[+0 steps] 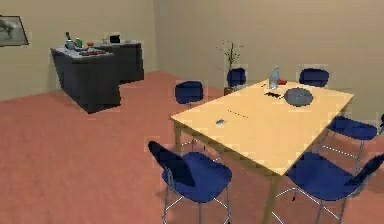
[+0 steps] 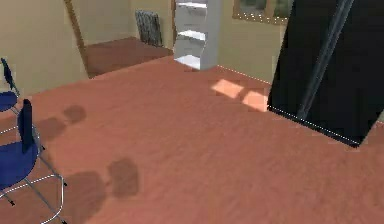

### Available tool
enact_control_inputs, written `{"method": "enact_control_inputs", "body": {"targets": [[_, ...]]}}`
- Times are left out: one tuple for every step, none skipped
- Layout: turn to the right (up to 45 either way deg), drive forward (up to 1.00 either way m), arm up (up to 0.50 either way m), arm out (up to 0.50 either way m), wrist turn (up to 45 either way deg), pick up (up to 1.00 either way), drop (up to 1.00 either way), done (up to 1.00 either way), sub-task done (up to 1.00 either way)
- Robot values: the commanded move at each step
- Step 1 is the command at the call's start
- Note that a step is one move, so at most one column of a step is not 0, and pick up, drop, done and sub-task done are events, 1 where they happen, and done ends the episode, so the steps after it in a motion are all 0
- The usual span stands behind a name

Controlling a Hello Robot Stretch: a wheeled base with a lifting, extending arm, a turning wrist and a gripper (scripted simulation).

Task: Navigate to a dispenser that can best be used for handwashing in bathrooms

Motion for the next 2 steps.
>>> {"method": "enact_control_inputs", "body": {"targets": [[-45.0,0.0,0.0,0.0,0.0,0.0,0.0,0.0,0.0],[0.0,1.0,0.0,0.0,0.0,0.0,0.0,0.0,0.0]]}}
